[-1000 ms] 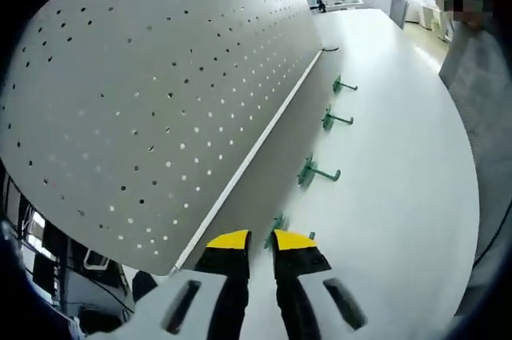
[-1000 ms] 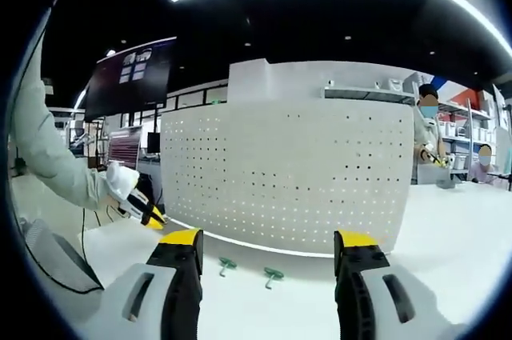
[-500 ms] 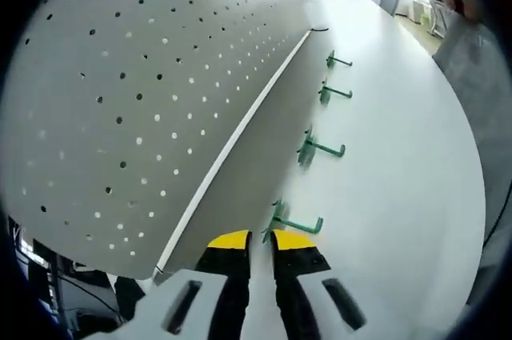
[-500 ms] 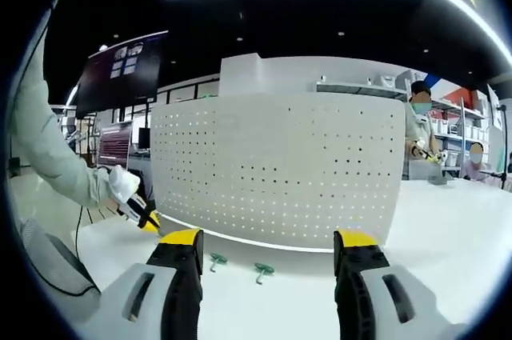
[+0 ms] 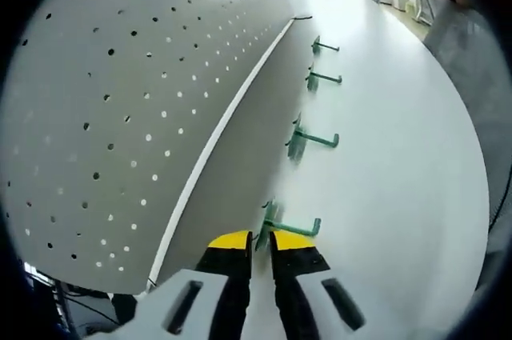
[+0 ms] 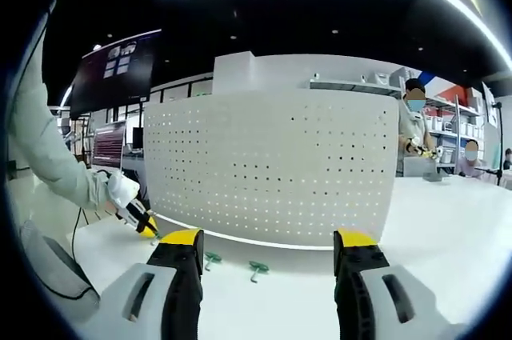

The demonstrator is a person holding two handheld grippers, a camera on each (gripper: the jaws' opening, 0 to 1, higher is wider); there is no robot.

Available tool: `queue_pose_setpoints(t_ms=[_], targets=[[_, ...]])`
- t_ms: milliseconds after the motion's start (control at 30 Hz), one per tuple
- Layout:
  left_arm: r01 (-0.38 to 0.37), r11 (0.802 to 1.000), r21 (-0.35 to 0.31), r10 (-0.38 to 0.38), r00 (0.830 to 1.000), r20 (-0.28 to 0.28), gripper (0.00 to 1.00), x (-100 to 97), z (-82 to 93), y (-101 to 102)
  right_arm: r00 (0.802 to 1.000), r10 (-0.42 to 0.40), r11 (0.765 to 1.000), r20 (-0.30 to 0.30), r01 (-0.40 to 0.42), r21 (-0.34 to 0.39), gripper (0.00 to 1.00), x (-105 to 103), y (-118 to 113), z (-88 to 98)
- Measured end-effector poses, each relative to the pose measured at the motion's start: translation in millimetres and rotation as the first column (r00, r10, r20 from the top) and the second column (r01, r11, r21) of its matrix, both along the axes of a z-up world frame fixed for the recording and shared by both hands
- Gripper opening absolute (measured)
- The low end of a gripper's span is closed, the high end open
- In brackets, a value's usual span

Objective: Insert the hook assembly into the mounting plate slot until the hook locks in place.

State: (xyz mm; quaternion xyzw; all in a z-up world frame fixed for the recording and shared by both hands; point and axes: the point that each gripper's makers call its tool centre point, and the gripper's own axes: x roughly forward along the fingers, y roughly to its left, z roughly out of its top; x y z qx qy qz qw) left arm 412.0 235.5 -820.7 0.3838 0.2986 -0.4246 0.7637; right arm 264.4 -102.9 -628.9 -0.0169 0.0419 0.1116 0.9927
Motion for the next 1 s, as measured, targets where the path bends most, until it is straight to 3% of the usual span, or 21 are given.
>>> queue_pose_setpoints(t_ms=[400, 500, 733, 1000], targets=[[-0.021, 1.000, 0.023, 0.021, 1.000, 0.006, 0.04, -2.0, 1.6, -4, 1.000, -0.004, 1.000, 0.006, 0.004, 0.002, 0.63, 0, -1, 1.7], [-0.105, 0.994, -0.020, 0.104, 0.994, -0.024, 0.03, -5.1, 3.0, -5, 1.000, 0.000, 1.000, 0.009, 0.000, 0.003, 0.63, 0, 0, 2.4], [-0.121, 0.992, -0.020, 0.121, 0.992, -0.020, 0.03, -18.6, 4.8, -10, 1.000, 0.005, 1.000, 0.015, -0.006, 0.011, 0.63, 0, 1, 3.8], [-0.185, 0.977, -0.103, 0.186, 0.982, 0.004, 0.03, -24.6, 22.9, -12, 1.000, 0.017, 1.000, 0.024, -0.017, 0.014, 0.63, -1, 3, 5.8]])
